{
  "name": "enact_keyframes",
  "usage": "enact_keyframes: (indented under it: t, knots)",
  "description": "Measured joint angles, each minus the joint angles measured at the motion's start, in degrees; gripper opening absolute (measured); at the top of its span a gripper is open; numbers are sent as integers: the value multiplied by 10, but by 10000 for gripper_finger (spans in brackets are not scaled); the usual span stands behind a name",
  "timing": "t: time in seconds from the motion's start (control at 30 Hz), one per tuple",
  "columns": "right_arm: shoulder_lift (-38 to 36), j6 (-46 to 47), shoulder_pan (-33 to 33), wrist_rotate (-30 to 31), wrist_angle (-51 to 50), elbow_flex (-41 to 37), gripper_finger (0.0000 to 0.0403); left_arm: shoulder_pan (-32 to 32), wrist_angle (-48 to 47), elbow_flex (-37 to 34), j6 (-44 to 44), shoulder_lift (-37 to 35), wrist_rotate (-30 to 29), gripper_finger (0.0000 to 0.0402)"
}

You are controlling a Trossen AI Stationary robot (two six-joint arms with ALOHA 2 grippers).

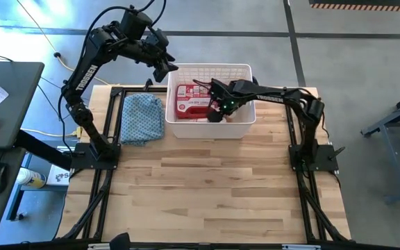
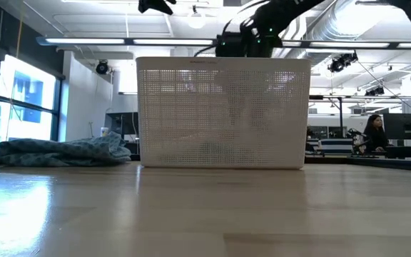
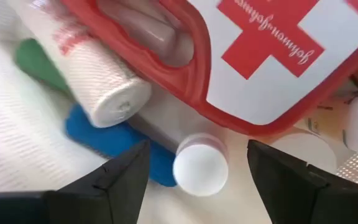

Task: Pick & place medical supplies in basket/bin
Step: Return to Home Position

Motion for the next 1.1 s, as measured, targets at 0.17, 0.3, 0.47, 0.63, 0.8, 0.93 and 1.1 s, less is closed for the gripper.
enact_keyframes:
  t: [0.17, 0.3, 0.47, 0.63, 0.8, 0.93, 1.1]
  knots:
    - [-23, 8, 0, 0, 0, 0, 259, 0, -3, 0, 6, 0, -16, 232]
    - [-40, 8, 0, 2, -4, 0, 259, 0, -3, 0, 12, 0, -37, 232]
    - [-61, 9, 2, 9, 2, 0, 259, 0, -7, 0, 7, 0, -38, 232]
    - [-72, 10, 3, -4, 9, 0, 259, 0, -11, 0, 7, 0, -37, 232]
    - [-77, 23, 11, -17, 24, 0, 259, 0, -11, 0, 6, 0, -18, 232]
    - [-79, 25, 20, -12, 42, 0, 259, 0, -14, 0, 13, 0, -16, 232]
    - [-83, 41, 23, -15, 61, 0, 259, 0, -29, 0, 16, 0, -17, 232]
